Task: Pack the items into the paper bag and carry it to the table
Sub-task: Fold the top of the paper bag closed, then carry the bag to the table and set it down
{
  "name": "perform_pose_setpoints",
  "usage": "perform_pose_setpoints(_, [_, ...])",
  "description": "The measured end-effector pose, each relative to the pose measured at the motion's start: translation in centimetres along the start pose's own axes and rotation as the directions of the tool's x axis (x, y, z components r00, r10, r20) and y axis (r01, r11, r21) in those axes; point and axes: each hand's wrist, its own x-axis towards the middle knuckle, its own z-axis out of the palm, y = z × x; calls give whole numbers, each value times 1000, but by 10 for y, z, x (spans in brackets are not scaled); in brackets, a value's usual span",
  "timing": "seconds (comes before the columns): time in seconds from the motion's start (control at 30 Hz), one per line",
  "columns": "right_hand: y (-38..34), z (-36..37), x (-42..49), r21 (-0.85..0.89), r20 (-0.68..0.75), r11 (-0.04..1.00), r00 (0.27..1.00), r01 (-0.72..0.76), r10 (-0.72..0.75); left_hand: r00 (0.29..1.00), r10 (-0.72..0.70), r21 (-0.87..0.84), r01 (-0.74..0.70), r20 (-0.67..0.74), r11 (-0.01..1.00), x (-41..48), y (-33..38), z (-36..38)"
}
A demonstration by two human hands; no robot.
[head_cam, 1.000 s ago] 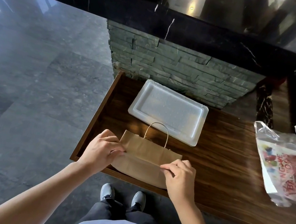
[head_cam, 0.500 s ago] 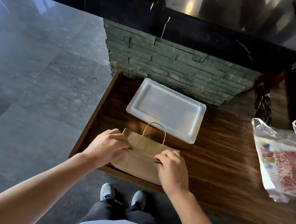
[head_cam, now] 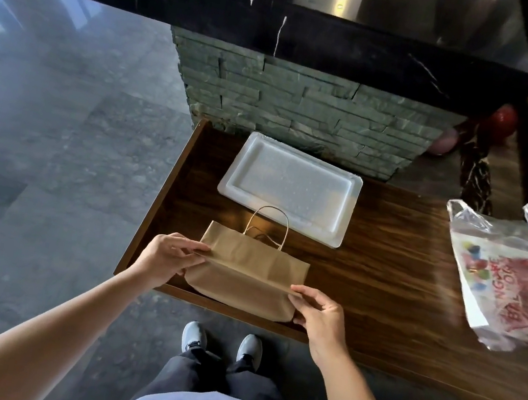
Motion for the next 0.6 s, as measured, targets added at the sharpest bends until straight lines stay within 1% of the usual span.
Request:
perform_pose_setpoints(0.1, [-4,-1,4,115,31,993,999,2,-6,995,38,-26,-41,-92,999,-3,2,5])
perform_pose_setpoints(0.2, [-17,-2,5,183,55,983,998,20,-31,990,44,-17,-46,-132,999,-7,9,5])
perform_pose_setpoints(0.27, [-31,0,4,183,64,980,994,75,-88,984,55,-24,-59,-169,998,-13,17,0])
perform_pose_setpoints(0.33, [-48,3,1,172,69,971,981,167,-181,970,117,-17,-123,-212,992,-23,25,-9])
perform_pose_setpoints(0.4, [-69,11,-8,145,97,951,953,273,-289,945,176,-15,-187,-275,982,-38,31,-26])
perform_pose_setpoints(0.47, [-87,29,-21,132,147,924,915,358,-375,916,186,-79,-227,-354,971,-61,31,-49])
perform_pose_setpoints(0.53, [-101,56,-36,152,216,911,887,382,-408,877,195,-148,-285,-439,947,-90,27,-74])
perform_pose_setpoints(0.6, [-109,99,-56,177,306,908,855,380,-418,824,188,-169,-323,-534,931,-125,13,-106])
